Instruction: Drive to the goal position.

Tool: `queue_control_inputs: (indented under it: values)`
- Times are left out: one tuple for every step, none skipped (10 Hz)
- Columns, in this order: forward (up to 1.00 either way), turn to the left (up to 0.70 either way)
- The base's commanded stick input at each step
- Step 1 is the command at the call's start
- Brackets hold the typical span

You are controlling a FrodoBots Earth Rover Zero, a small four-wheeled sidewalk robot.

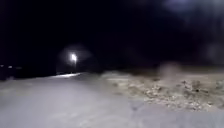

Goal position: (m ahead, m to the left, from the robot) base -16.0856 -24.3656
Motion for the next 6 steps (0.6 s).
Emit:
queue_control_inputs:
  values:
    - [0.86,-0.32]
    - [0.87,-0.31]
    - [0.87,-0.3]
    - [0.62,-0.24]
    - [0.33,-0.16]
    - [-0.04,0.01]
